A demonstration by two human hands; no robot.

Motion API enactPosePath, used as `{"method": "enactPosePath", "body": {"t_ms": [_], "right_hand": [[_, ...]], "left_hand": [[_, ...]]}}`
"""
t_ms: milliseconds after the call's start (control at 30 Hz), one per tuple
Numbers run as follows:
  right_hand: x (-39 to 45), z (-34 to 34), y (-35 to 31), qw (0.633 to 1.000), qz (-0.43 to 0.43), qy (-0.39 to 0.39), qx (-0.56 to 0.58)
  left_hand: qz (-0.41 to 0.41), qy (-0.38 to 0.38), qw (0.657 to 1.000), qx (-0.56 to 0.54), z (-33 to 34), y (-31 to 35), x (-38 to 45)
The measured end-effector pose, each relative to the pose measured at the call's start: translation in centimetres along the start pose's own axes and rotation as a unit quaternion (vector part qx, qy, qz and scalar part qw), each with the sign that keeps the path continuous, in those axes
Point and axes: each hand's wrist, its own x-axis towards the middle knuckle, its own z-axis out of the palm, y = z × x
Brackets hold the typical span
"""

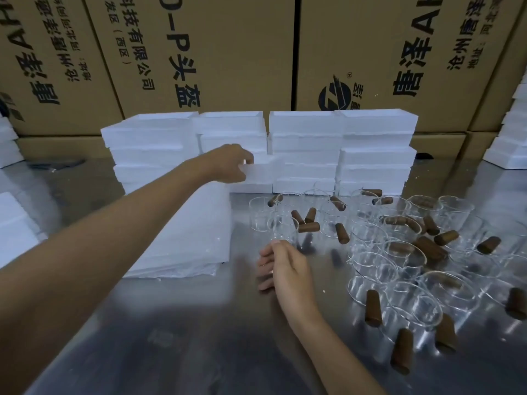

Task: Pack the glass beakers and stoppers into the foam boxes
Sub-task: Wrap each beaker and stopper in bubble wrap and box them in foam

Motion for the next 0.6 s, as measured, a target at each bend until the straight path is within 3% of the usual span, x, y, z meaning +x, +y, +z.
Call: {"method": "enactPosePath", "body": {"t_ms": [133, 233, 333, 433, 500, 600], "right_hand": [[-0.8, -0.6, 0.0, 1.0, -0.017, 0.002, 0.002], [-2.1, -1.8, -0.1, 0.986, -0.11, 0.007, -0.126], [-3.7, -3.3, -1.3, 0.955, -0.216, 0.034, -0.201], [-5.4, -5.5, -3.4, 0.914, -0.282, 0.065, -0.284], [-6.0, -7.5, -4.8, 0.866, -0.318, 0.111, -0.37], [-5.4, -10.6, -6.4, 0.77, -0.261, 0.143, -0.564]], "left_hand": [[0.058, 0.092, 0.992, -0.065, -2.7, 3.0, -4.3], [0.09, 0.157, 0.979, -0.089, -3.7, 5.2, -8.4], [0.105, 0.195, 0.975, -0.034, -3.5, 6.8, -13.0], [0.104, 0.16, 0.981, 0.008, -2.1, 7.4, -17.0], [0.1, 0.112, 0.989, -0.002, -0.6, 7.7, -19.1], [0.123, -0.006, 0.991, -0.044, 2.5, 9.0, -21.6]]}}
